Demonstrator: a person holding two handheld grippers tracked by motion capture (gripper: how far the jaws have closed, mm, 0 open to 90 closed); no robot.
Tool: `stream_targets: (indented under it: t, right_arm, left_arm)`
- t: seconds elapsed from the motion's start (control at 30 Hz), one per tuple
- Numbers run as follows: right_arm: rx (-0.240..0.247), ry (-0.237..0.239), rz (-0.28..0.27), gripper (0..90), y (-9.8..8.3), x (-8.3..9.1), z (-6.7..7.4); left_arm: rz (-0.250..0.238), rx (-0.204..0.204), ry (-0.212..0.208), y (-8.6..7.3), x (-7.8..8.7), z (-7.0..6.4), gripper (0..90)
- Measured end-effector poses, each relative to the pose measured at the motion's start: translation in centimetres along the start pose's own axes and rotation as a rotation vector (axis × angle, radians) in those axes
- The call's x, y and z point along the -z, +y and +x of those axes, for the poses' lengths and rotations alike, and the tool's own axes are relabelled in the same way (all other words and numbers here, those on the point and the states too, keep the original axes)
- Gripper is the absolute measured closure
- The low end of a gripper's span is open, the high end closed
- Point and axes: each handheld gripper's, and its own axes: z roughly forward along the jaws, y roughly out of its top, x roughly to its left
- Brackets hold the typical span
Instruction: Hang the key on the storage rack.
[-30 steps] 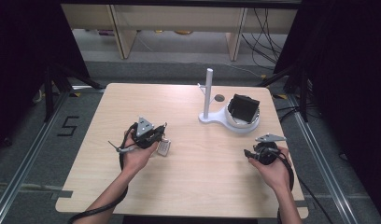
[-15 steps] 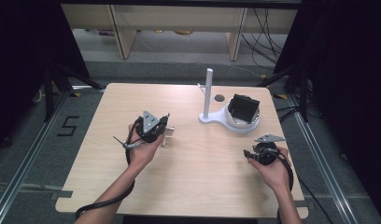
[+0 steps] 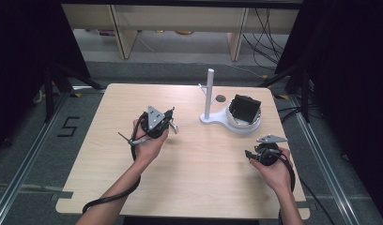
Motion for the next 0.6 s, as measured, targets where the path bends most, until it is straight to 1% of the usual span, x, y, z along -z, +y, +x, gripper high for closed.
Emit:
stream_targets:
  t: [0.03, 0.07, 0.1, 0.13, 0.2, 0.23, 0.27, 0.3, 0.33, 0.4, 0.47, 0.5, 0.53, 0.57, 0.6]
  right_arm:
    - [0.0, 0.0, 0.0, 54.4, 0.0, 0.0, 0.0]
    - [-0.002, 0.0, 0.0, 54.3, 0.0, 0.0, 0.0]
    - [-0.001, 0.0, 0.0, 54.3, 0.0, 0.0, 0.0]
    - [-0.001, 0.001, 0.0, 54.3, 0.0, 0.0, 0.0]
    - [-0.002, 0.002, 0.0, 54.3, 0.0, 0.0, 0.0]
    - [-0.003, 0.0, -0.001, 54.3, 0.0, 0.0, 0.0]
    - [-0.001, 0.001, 0.0, 54.3, 0.0, 0.0, 0.0]
    - [-0.002, 0.001, 0.0, 54.2, 0.0, 0.0, 0.0]
    - [-0.001, 0.001, -0.001, 54.2, 0.0, 0.0, 0.0]
    - [-0.002, 0.002, 0.0, 54.1, 0.0, 0.0, 0.0]
    - [-0.015, 0.002, 0.004, 54.1, -0.1, 0.0, 0.1]
    - [0.009, 0.001, -0.007, 54.1, -0.1, -0.2, 0.0]
    - [0.015, 0.002, -0.005, 54.1, -0.1, -0.2, 0.0]
    - [-0.004, 0.005, 0.008, 54.0, -0.2, -0.1, 0.1]
    - [0.0, 0.011, 0.004, 54.0, -0.2, -0.1, 0.1]
  left_arm:
    - [-0.016, -0.025, -0.003, 0.2, -0.1, 0.1, 86.6]
    - [-0.009, -0.01, 0.007, 0.2, -0.1, 0.0, 86.6]
    - [-0.012, -0.011, 0.01, 0.3, -0.1, -0.1, 86.6]
    - [-0.021, -0.013, 0.001, 0.4, -0.3, -0.1, 86.6]
    - [-0.023, -0.013, 0.014, 0.6, -0.4, -0.3, 86.6]
    - [-0.032, -0.019, 0.006, 0.7, -0.5, -0.3, 86.5]
    - [-0.035, -0.021, 0.008, 0.7, -0.6, -0.4, 86.6]
    - [-0.035, -0.016, 0.022, 0.8, -0.6, -0.5, 86.6]
    - [-0.042, -0.022, 0.012, 0.9, -0.7, -0.4, 86.6]
    - [-0.05, -0.019, 0.012, 1.2, -0.9, -0.6, 86.6]
    - [-0.052, -0.02, 0.012, 1.4, -1.0, -0.7, 86.6]
    - [-0.054, -0.019, 0.012, 1.4, -1.1, -0.8, 86.6]
    - [-0.058, -0.019, 0.011, 1.5, -1.2, -0.9, 86.6]
    - [-0.056, -0.018, 0.011, 1.6, -1.2, -1.0, 86.6]
    - [-0.061, -0.02, 0.011, 1.7, -1.3, -1.0, 86.6]
